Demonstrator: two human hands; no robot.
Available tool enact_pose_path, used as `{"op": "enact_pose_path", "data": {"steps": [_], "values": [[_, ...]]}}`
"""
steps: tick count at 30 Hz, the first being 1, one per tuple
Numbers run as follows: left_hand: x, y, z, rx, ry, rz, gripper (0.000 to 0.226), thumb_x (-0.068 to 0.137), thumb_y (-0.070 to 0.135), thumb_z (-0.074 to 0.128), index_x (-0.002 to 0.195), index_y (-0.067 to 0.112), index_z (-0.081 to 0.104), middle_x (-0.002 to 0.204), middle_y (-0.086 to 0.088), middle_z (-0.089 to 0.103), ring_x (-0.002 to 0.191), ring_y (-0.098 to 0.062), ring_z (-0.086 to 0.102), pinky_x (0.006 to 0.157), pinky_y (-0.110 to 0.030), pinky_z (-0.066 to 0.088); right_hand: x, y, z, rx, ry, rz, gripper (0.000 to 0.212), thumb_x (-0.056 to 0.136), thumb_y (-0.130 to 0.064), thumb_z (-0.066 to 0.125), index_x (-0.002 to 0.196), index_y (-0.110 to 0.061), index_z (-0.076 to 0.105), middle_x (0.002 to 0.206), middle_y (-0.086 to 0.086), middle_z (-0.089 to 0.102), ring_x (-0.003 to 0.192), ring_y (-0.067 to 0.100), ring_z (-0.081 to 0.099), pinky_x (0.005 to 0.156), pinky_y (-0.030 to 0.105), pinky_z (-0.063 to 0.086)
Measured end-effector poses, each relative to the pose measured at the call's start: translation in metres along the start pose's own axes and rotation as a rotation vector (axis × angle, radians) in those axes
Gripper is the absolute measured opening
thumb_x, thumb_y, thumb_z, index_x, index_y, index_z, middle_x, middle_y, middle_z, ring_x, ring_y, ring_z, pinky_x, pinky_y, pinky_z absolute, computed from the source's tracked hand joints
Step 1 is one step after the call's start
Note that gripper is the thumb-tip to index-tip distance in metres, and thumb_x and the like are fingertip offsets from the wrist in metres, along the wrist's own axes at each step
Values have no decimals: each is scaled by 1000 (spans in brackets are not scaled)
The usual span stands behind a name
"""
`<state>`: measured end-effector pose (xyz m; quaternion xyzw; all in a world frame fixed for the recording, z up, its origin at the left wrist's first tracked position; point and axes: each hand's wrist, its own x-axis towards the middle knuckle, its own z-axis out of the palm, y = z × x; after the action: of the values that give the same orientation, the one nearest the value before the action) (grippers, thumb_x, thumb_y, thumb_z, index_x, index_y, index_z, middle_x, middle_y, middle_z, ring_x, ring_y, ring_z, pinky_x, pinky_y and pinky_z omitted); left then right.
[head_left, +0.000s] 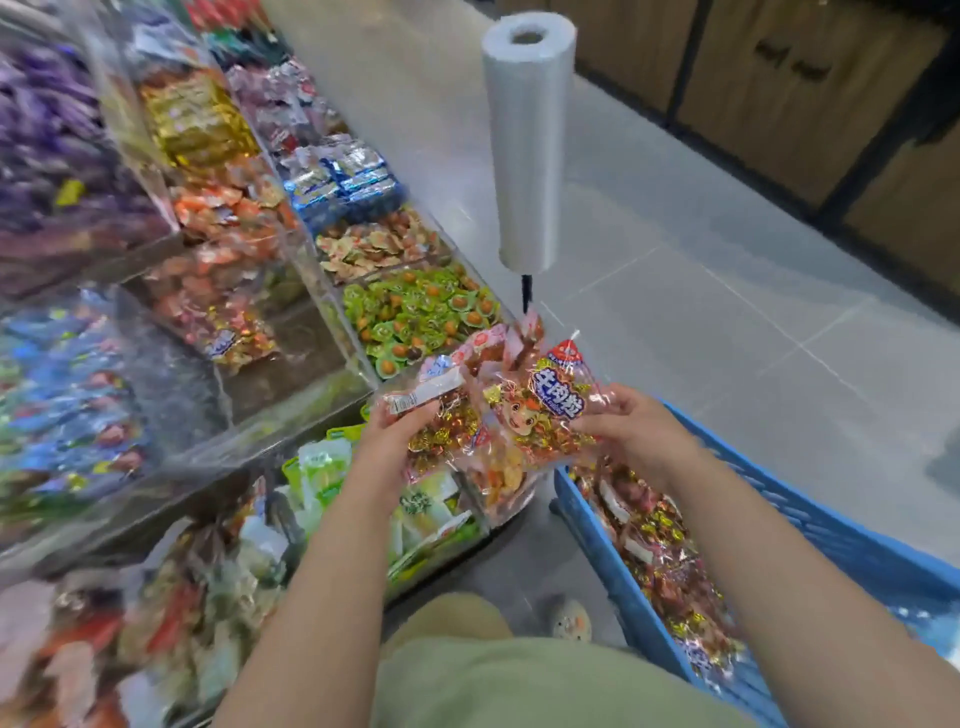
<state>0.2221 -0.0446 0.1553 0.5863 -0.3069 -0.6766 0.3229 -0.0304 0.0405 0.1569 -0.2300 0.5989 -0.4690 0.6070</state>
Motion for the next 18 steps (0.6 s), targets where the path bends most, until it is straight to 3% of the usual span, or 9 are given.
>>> {"op": "enact_pose_path", "data": {"steps": [3,7,12,15,18], "values": [[-11,11,-51,-121,115,34,69,81,16,74,140,13,40,132,-14,59,107,-28,64,95,-53,50,21,-10,60,-30,-28,-5,19,73,-1,74,78,-18,66,68,-9,69,63,6,64,61,19,51],[-20,31,-116,-215,232,101,70,82,15,72,143,12,38,134,-16,56,118,-33,58,99,-59,45,43,-15,141,39,-126,14,19,77,1,69,83,-16,63,70,-5,67,56,7,62,49,19,48],[-18,69,-194,-237,310,185,43,83,16,72,123,14,55,118,-14,67,105,-34,65,90,-59,50,64,-21,235,206,-200,-10,17,84,-4,62,98,-14,59,83,1,70,69,13,66,58,24,51],[-6,96,-233,-274,345,273,33,82,15,73,111,20,60,116,-11,68,108,-31,65,95,-57,48,81,-23,283,310,-195,3,30,87,-9,59,117,-11,54,100,10,66,77,21,63,57,27,50],[8,117,-269,-263,334,316,46,81,17,74,124,17,58,121,-11,66,113,-31,62,96,-58,47,98,-23,319,293,-182,-5,31,87,-12,60,117,-11,55,98,10,68,80,22,64,69,34,48]]}}
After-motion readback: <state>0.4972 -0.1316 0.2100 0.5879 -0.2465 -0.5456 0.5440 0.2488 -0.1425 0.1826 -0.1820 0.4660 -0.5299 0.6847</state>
